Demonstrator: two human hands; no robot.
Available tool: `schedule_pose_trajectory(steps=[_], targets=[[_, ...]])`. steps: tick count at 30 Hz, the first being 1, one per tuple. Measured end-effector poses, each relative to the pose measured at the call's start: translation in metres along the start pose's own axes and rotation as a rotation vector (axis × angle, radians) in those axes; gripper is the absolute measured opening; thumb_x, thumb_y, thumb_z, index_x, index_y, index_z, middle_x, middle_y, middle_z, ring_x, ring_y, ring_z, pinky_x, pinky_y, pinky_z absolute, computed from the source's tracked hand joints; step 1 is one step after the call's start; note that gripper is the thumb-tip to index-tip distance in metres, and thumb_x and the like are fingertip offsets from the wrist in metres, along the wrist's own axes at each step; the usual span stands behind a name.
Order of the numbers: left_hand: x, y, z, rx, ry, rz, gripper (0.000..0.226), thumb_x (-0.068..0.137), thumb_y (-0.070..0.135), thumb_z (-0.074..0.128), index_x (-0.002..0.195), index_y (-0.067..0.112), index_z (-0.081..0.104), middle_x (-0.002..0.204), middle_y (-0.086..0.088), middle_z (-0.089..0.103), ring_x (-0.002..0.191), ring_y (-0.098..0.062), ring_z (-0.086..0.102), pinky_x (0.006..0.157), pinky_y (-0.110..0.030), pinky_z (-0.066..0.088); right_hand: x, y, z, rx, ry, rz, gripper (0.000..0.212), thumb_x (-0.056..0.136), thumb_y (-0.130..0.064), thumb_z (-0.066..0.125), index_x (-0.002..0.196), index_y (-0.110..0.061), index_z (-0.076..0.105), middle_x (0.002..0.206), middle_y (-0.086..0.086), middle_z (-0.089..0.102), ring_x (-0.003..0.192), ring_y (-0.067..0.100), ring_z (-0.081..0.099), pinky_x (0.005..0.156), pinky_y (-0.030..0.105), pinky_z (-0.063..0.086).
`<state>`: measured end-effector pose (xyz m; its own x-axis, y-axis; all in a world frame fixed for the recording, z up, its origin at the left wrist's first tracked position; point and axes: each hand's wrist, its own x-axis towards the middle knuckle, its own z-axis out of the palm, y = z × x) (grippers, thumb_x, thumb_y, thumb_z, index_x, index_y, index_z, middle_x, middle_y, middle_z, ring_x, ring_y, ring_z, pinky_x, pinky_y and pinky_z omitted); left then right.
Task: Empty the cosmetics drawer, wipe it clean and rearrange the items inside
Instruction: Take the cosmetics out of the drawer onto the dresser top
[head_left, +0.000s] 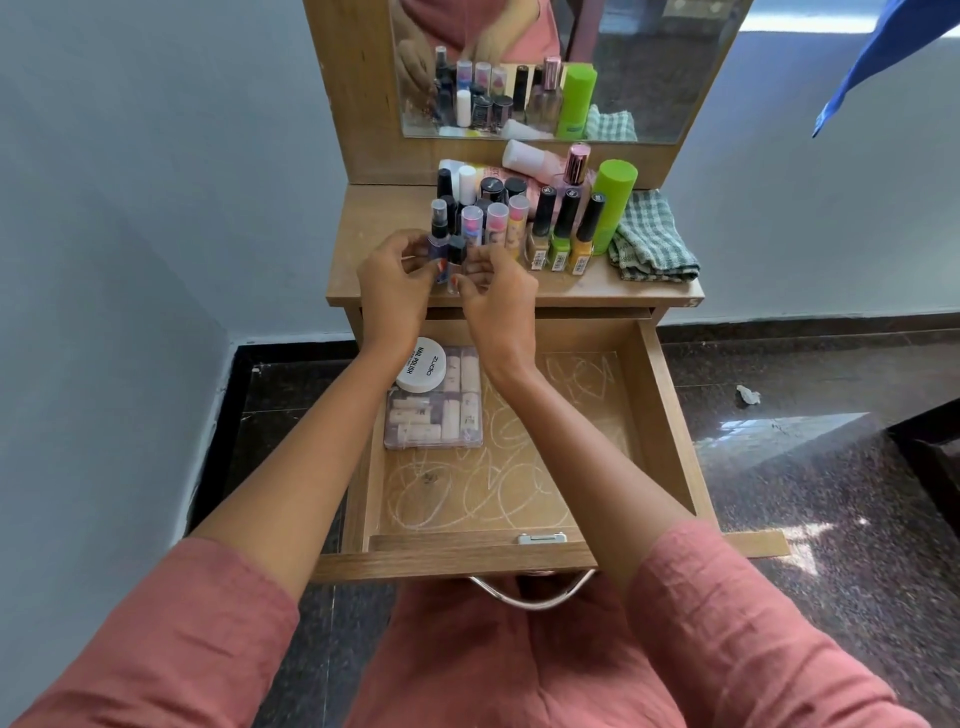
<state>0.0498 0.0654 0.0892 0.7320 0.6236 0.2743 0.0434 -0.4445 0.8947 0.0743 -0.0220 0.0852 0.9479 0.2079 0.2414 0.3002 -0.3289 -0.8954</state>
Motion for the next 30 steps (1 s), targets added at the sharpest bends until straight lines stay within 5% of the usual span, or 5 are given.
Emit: schedule_pose_trajectory(steps=[13,20,25,30], targets=[[-0.002,-0.008,0.003,-0.084,-0.012,-0.069,0.029,0.084,-0.004,0.058,0.112,0.002,0.060,0.106,-0.008,0.064,0.094,-0.009,0.059,0.083,-0.016,0.050,-0.002,0.011,0.008,-0.027,0.040,0.012,0.014,0.083,0.002,0.060,0.097,-0.001,0.059,0.096,0.013,0.065,0.086,0.020,0.063,0.076,0.027,0.052],[-0.029,-0.010,-0.004,-0.071,0.076,-0.031,0.027,0.083,-0.005,0.058,0.109,0.003,0.060,0.102,-0.005,0.062,0.086,-0.005,0.059,0.078,-0.005,0.046,-0.010,0.014,-0.010,-0.003,0.045,0.011,0.013,0.083,0.002,0.060,0.095,0.000,0.062,0.091,0.011,0.065,0.077,0.009,0.055,0.066,0.008,0.043],[-0.070,-0.014,-0.007,-0.037,0.078,-0.116,0.022,0.085,-0.006,0.053,0.101,0.006,0.063,0.095,-0.002,0.062,0.080,-0.001,0.056,0.071,-0.001,0.043,-0.030,0.031,-0.027,-0.045,-0.006,0.045,0.010,0.080,0.002,0.063,0.089,-0.002,0.064,0.087,0.008,0.066,0.076,0.010,0.056,0.068,0.012,0.046],[-0.094,-0.036,-0.006,0.179,-0.113,-0.271,0.026,0.083,-0.009,0.053,0.106,0.002,0.058,0.111,-0.012,0.061,0.098,-0.020,0.059,0.071,-0.013,0.040,-0.050,0.056,-0.034,-0.188,-0.208,0.122,0.007,0.080,0.000,0.063,0.086,-0.001,0.065,0.086,0.012,0.068,0.074,0.013,0.058,0.073,0.030,0.052]])
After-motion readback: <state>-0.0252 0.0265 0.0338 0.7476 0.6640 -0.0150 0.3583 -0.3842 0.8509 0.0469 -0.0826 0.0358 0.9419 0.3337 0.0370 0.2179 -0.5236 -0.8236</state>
